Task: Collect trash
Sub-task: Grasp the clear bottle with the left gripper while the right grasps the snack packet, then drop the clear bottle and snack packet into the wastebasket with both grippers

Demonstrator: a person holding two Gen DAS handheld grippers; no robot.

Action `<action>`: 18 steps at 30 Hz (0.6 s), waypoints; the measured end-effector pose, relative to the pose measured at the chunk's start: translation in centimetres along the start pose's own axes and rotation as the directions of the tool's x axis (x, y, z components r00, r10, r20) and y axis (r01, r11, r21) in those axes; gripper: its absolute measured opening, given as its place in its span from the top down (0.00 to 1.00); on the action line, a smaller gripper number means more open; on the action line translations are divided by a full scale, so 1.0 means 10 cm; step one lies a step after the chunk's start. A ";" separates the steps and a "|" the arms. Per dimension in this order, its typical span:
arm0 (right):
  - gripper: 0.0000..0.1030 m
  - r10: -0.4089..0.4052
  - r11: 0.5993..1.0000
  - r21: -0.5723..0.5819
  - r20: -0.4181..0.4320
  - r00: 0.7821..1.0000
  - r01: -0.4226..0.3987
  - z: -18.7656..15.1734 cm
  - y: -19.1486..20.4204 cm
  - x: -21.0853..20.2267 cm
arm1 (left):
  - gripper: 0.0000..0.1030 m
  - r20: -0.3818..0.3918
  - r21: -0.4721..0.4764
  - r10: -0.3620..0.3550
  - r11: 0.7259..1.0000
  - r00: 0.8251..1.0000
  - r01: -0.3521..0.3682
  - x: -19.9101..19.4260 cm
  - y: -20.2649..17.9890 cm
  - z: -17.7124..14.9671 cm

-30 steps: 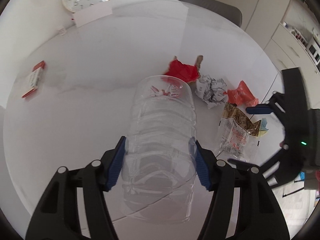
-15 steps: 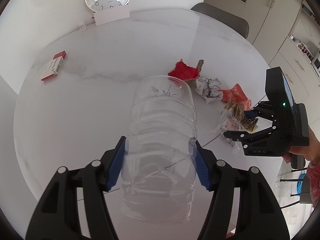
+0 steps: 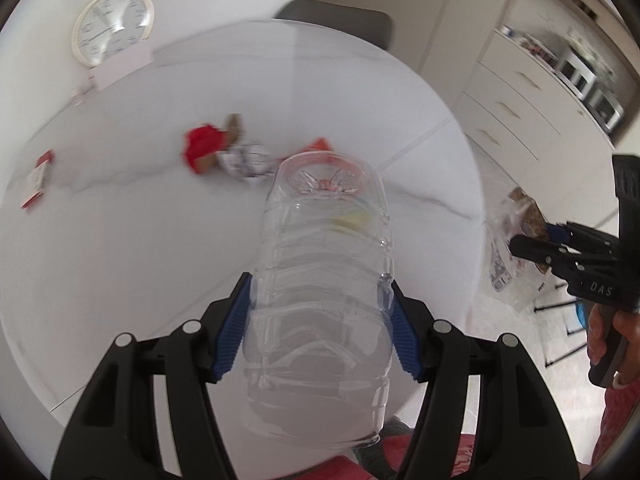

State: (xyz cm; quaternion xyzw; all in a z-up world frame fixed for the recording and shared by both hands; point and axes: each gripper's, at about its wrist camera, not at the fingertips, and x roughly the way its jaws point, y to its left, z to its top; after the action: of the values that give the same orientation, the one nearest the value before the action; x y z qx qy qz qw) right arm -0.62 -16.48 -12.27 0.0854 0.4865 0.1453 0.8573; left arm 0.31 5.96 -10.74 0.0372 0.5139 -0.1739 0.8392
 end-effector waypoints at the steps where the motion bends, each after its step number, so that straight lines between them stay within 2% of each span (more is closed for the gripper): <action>1: 0.47 -0.028 0.999 0.038 -0.004 1.000 0.028 -0.15 -0.16 -0.09 | 0.41 -0.005 0.026 -0.012 1.000 1.000 0.012 0.03 -0.14 0.00; 4: 0.46 -0.086 0.986 0.139 -0.044 0.995 0.091 -0.56 -0.58 -0.18 | 0.41 -0.025 0.087 -0.049 0.995 0.998 0.051 0.12 -0.54 -0.03; 7: 0.46 -0.098 0.971 0.205 -0.112 0.989 0.119 -0.90 -0.93 0.01 | 0.41 -0.043 0.145 -0.073 0.986 0.996 0.079 0.21 -0.90 -0.05; 12: 0.46 -0.045 0.954 0.275 -0.269 0.962 0.121 -1.37 -1.32 0.84 | 0.41 -0.079 0.238 -0.079 0.967 0.994 0.095 0.32 -1.44 -0.18; 15: 0.33 -0.034 0.955 0.266 -0.343 0.939 0.131 -1.54 -1.39 1.30 | 0.41 -0.103 0.289 -0.079 0.951 0.992 0.106 0.39 -1.71 -0.27; 18: 0.23 -0.048 0.954 0.256 -0.383 0.922 0.155 -1.62 -1.45 1.46 | 0.41 -0.130 0.337 -0.075 0.934 0.989 0.115 0.48 -1.94 -0.38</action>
State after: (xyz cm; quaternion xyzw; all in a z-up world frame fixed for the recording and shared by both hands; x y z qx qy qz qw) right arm -5.05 -25.22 -36.60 0.1516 0.6598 0.0431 0.7348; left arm -7.33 -12.56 -14.46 0.1682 0.5242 -0.2987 0.7796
